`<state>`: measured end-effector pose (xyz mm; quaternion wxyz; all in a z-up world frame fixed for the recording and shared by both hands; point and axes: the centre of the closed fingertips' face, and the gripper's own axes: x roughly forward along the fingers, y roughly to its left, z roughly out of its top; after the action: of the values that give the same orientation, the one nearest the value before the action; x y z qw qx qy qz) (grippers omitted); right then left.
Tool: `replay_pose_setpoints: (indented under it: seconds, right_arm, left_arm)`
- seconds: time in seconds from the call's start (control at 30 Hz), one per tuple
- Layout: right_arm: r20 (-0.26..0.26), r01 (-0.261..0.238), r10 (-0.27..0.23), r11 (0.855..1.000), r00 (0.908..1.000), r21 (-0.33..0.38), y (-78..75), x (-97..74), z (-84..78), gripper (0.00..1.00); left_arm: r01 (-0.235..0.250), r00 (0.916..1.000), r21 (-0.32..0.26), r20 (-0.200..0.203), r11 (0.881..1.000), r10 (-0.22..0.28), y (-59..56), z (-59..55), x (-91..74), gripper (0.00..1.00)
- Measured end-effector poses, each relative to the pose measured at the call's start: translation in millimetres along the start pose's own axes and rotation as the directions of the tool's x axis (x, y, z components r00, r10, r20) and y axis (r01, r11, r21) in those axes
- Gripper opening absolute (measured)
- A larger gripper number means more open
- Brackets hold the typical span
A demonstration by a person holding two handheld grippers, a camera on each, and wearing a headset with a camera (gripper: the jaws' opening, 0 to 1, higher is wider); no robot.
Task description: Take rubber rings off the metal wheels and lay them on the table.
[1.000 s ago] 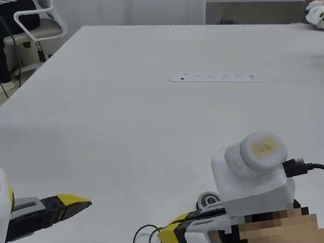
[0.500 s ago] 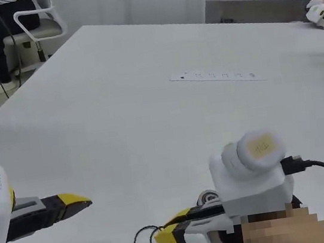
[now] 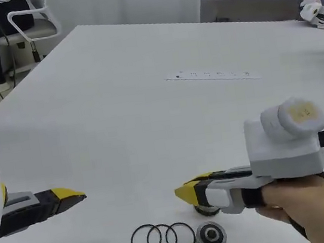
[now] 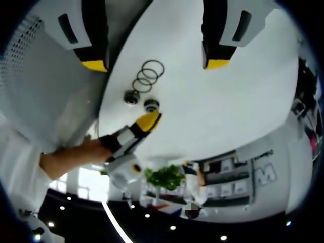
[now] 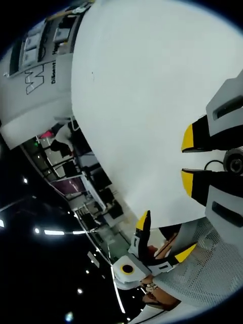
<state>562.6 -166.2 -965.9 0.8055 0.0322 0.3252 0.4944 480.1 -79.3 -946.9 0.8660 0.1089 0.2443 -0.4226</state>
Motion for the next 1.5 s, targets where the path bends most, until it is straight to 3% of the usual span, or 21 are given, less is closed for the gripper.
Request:
replay_pose_setpoints:
  seconds: [0.13, 0.27, 0.57, 0.67, 0.8, 0.9, 0.97, 1.03, 1.1, 1.13, 1.27, 1.33, 1.5]
  right_arm:
    - [0.038, 0.026, -0.027, 1.0, 0.9989, 0.016, -8.8, -9.7, 10.3, 0.1]
    - [0.08, 0.052, -0.055, 0.998, 0.9953, 0.033, -16.6, -20.0, 20.8, 0.11]
    - [0.119, 0.111, -0.12, 0.991, 0.9857, 0.076, -39.5, -37.7, 27.9, 0.12]
    - [0.141, 0.128, -0.141, 0.987, 0.9799, 0.099, -45.8, -44.7, 32.4, 0.12]
    - [0.165, 0.168, -0.189, 0.976, 0.968, 0.137, -58.0, -56.2, 35.1, 0.11]
    - [0.174, 0.179, -0.206, 0.971, 0.963, 0.158, -64.9, -62.5, 36.0, 0.11]
    - [0.178, 0.188, -0.216, 0.968, 0.9599, 0.164, -68.1, -66.0, 36.5, 0.11]
    - [0.185, 0.193, -0.225, 0.965, 0.9567, 0.176, -71.1, -68.2, 36.9, 0.11]
    - [0.185, 0.198, -0.233, 0.962, 0.9549, 0.19, -73.9, -69.2, 35.8, 0.1]
    - [0.183, 0.199, -0.235, 0.961, 0.9546, 0.194, -74.7, -69.4, 35.2, 0.1]
    - [0.171, 0.202, -0.237, 0.959, 0.9563, 0.199, -75.4, -67.7, 31.9, 0.09]
    - [0.161, 0.202, -0.235, 0.96, 0.9587, 0.193, -74.8, -65.4, 29.7, 0.1]
    - [0.142, 0.196, -0.225, 0.962, 0.964, 0.192, -74.1, -62.6, 23.8, 0.1]
  left_arm:
    - [-0.006, 0.9997, 0.022, 0.025, 1.0, 0.005, 3.6, 15.8, -3.2, 0.76]
    - [-0.02, 0.9994, 0.079, 0.031, 0.997, 0.017, 8.4, 32.8, -8.1, 0.76]
    - [0.01, 0.9973, 0.163, 0.07, 0.987, -0.021, 10.7, 72.2, -14.9, 0.77]
    - [0.015, 0.9948, 0.184, 0.096, 0.983, -0.033, 14.6, 90.6, -12.5, 0.77]
    - [0.03, 0.9947, 0.215, 0.089, 0.976, -0.05, 14.9, 106.6, -6.6, 0.77]
    - [0.04, 0.992, 0.298, 0.102, 0.954, -0.074, 10.9, 128.5, 0.7, 0.77]
    - [0.068, 0.989, 0.313, 0.104, 0.947, -0.105, 5.8, 138.7, 7.5, 0.77]
    - [0.096, 0.9852, 0.339, 0.101, 0.936, -0.138, 0.8, 145.3, 14.9, 0.77]
    - [0.122, 0.9848, 0.388, 0.067, 0.913, -0.16, -1.7, 146.2, 24.1, 0.75]
    - [0.127, 0.9847, 0.4, 0.059, 0.908, -0.164, -1.8, 147.1, 27.5, 0.74]
    - [0.143, 0.9799, 0.403, 0.071, 0.904, -0.186, -3.3, 156.9, 44.1, 0.73]
    - [0.151, 0.9722, 0.43, 0.098, 0.89, -0.212, -6.3, 162.0, 55.5, 0.71]
    - [0.15, 0.9707, 0.448, 0.103, 0.881, -0.217, -1.4, 159.8, 82.9, 0.61]
